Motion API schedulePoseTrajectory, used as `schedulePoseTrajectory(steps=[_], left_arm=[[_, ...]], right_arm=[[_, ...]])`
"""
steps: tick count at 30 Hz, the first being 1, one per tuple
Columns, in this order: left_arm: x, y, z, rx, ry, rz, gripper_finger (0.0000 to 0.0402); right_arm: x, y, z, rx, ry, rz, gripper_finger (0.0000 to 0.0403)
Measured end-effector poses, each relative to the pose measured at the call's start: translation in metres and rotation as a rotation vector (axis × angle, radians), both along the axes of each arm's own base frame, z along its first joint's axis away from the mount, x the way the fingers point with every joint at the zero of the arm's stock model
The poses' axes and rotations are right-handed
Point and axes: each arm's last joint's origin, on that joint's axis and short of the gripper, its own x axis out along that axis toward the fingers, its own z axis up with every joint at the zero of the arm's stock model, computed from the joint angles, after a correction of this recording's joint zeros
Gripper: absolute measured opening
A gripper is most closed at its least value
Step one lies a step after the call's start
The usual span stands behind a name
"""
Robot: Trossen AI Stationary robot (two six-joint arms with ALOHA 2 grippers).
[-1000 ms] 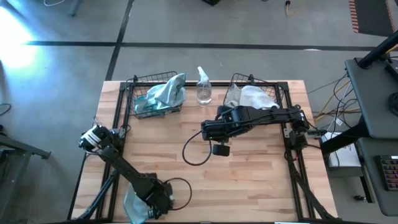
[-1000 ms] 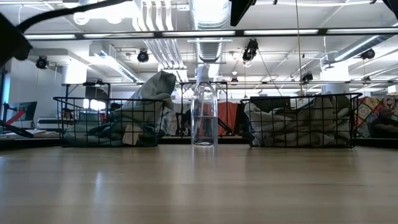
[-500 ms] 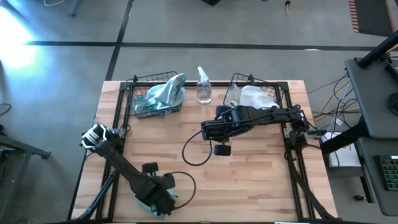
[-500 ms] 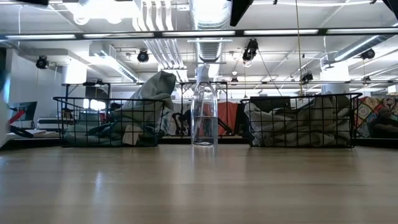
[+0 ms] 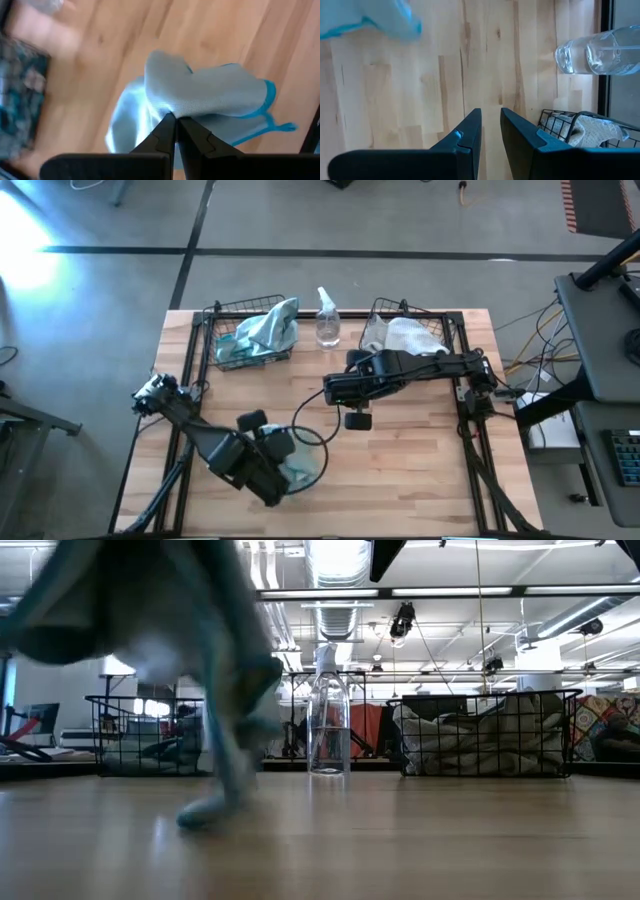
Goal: Sort microfiber towel by color & place in baskets
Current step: Put the blue microfiber towel into the left black wire basket
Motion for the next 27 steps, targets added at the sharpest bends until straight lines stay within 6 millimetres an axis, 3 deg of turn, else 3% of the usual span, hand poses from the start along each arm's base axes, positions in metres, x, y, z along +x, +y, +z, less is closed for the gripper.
schedulePoseTrajectory(steps=[16, 21, 27], left_arm=[[0.011, 0.057, 0.073, 0.218, -0.207, -0.135, 0.0000], [0.002, 0.083, 0.092, 0.308, -0.224, -0.155, 0.0000], [-0.023, 0.122, 0.120, 0.429, -0.263, -0.113, 0.0000]], right_arm=[[-0.005, -0.001, 0.002, -0.003, 0.018, 0.002, 0.0066], [-0.005, -0.001, 0.003, -0.002, 0.017, 0.000, 0.0066], [-0.005, -0.003, 0.003, -0.004, 0.019, -0.005, 0.0066]])
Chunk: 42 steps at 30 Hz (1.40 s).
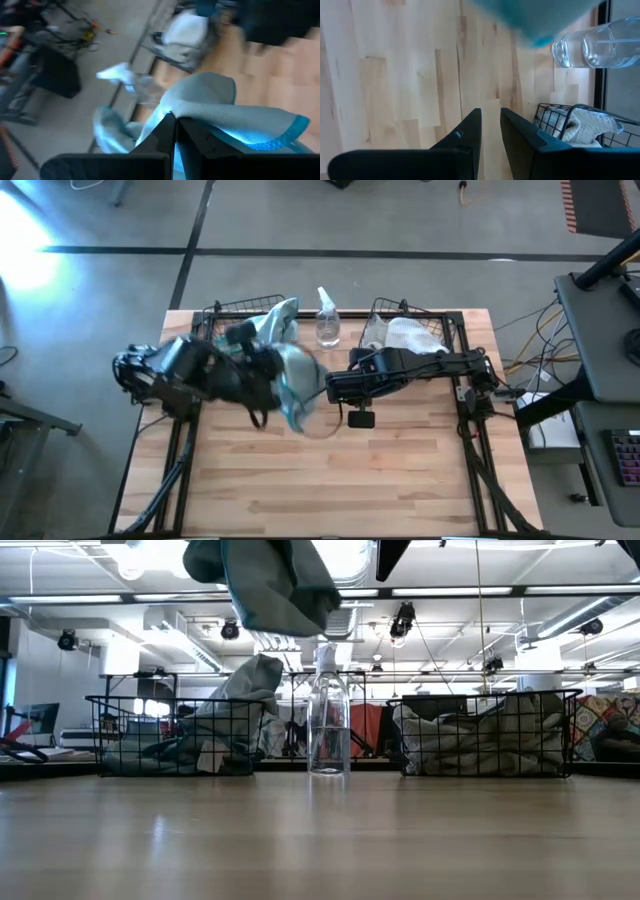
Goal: Sort microfiber towel by color & place in baskets
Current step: Put the blue microfiber towel into the left black wire basket
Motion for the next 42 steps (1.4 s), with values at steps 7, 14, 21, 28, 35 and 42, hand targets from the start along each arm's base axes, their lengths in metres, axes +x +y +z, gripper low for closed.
schedulePoseTrajectory(steps=[7, 14, 21, 28, 35, 42], left_arm=[[-0.043, 0.045, 0.033, 0.110, -0.073, 0.108, 0.0000], [-0.081, 0.076, 0.052, 0.193, -0.116, 0.234, 0.0000], [-0.109, 0.094, 0.063, 0.310, -0.116, 0.370, 0.0000], [-0.133, 0.108, 0.070, 0.385, -0.121, 0.517, 0.0000], [-0.152, 0.114, 0.076, 0.381, -0.166, 0.586, 0.0000], [-0.163, 0.113, 0.078, 0.355, -0.200, 0.571, 0.0000]], right_arm=[[0.001, -0.010, 0.000, -0.042, -0.019, -0.067, 0.0066], [0.003, -0.027, 0.001, -0.079, -0.040, -0.173, 0.0066], [0.004, -0.042, 0.001, -0.073, -0.054, -0.231, 0.0066], [0.008, -0.051, 0.002, -0.067, -0.099, -0.258, 0.0066], [0.012, -0.057, 0.004, -0.063, -0.137, -0.275, 0.0066], [0.014, -0.059, 0.005, -0.059, -0.165, -0.282, 0.0066]])
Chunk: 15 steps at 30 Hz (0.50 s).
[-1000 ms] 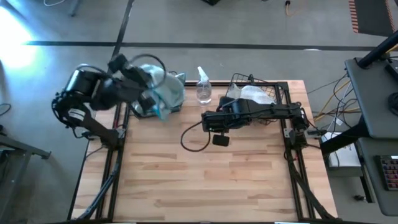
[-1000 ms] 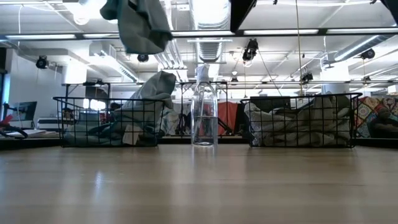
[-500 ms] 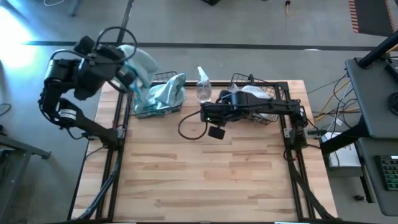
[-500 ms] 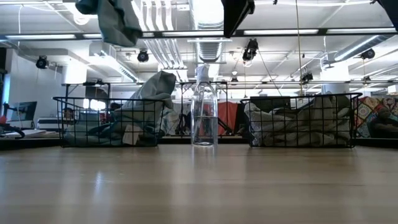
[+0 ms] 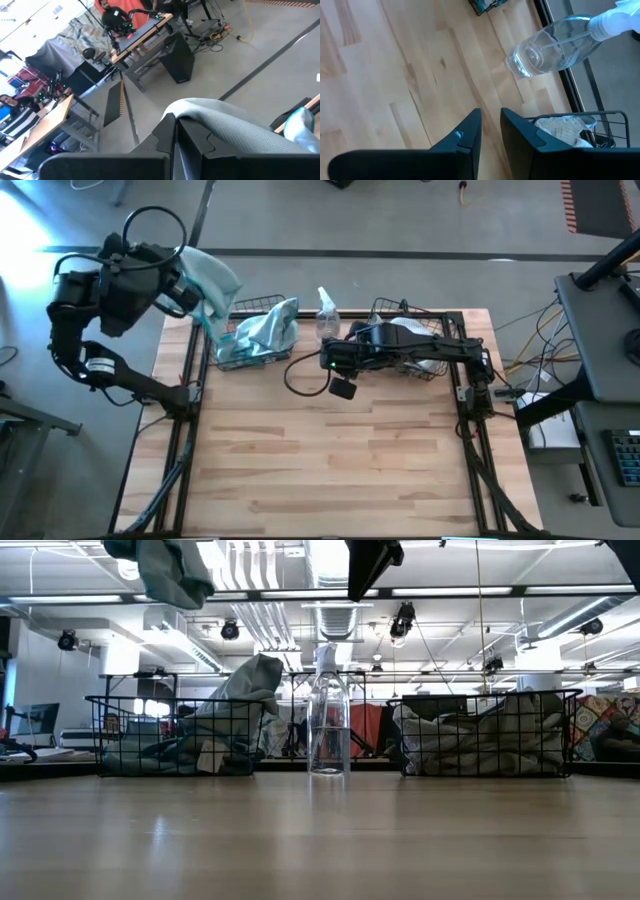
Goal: Sort microfiber towel by color & place in baskets
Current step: Put the blue microfiber towel into the left black wire basket
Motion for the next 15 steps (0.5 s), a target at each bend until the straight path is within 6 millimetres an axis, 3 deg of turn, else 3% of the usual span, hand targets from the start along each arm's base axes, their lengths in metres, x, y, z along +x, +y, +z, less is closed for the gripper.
schedulePoseTrajectory(steps=[7, 15], left_arm=[[-0.0042, -0.0012, 0.0005, -0.026, -0.031, -0.033, 0.0000], [0.0046, -0.0011, -0.0038, -0.078, -0.031, -0.104, 0.0000]], right_arm=[[0.0015, 0.0000, 0.0006, 0.001, -0.017, 0.000, 0.0066], [0.0019, 0.0000, 0.0008, 0.000, -0.022, 0.000, 0.0066]])
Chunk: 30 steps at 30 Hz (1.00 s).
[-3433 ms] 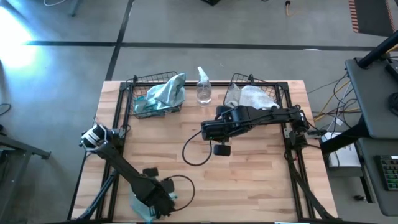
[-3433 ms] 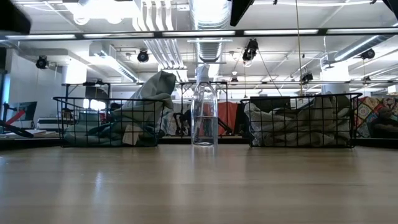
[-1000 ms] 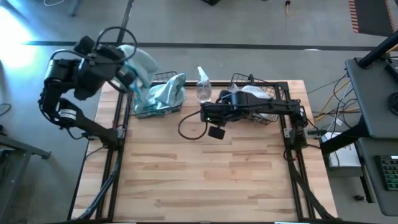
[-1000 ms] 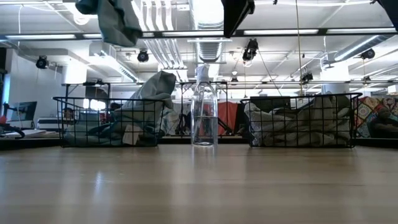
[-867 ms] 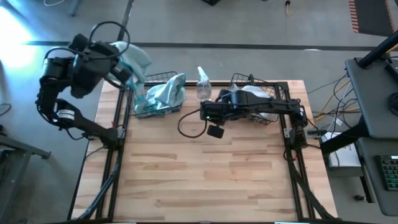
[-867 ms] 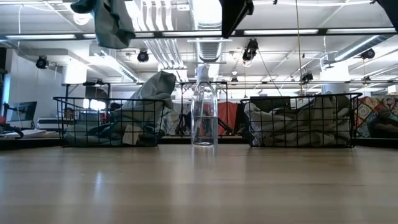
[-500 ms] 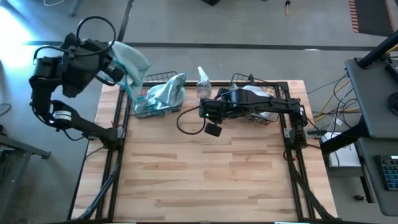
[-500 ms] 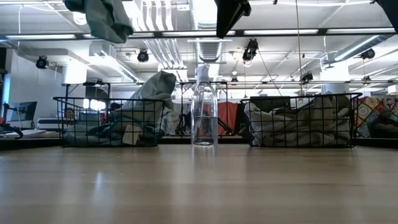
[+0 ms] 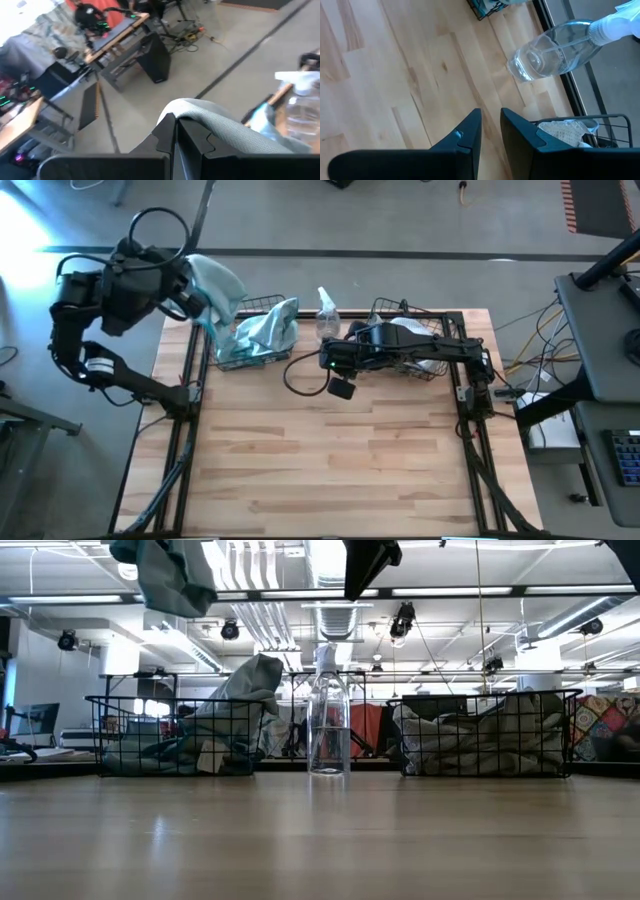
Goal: Sort microfiber towel by color & place in baskets
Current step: Put the blue microfiber towel into the left black wire basket
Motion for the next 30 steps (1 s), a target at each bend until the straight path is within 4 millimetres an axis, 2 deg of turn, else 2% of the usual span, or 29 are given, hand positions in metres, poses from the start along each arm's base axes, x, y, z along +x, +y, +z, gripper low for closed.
schedulePoseTrajectory(steps=[8, 18, 24, 30], left_arm=[[0.008, 0.001, -0.004, 0.008, 0.003, -0.062, 0.0000], [-0.002, 0.001, -0.025, 0.018, -0.032, -0.045, 0.0000], [-0.005, 0.000, -0.047, 0.017, -0.101, -0.072, 0.0000], [-0.005, 0.001, -0.077, 0.018, -0.155, -0.085, 0.0000]], right_arm=[[0.000, 0.000, 0.000, 0.000, 0.000, 0.000, 0.0066], [0.000, 0.000, 0.000, 0.000, -0.001, 0.000, 0.0066], [0.001, 0.000, 0.000, 0.002, -0.013, -0.007, 0.0066], [0.001, 0.000, 0.001, 0.008, -0.024, -0.021, 0.0066]])
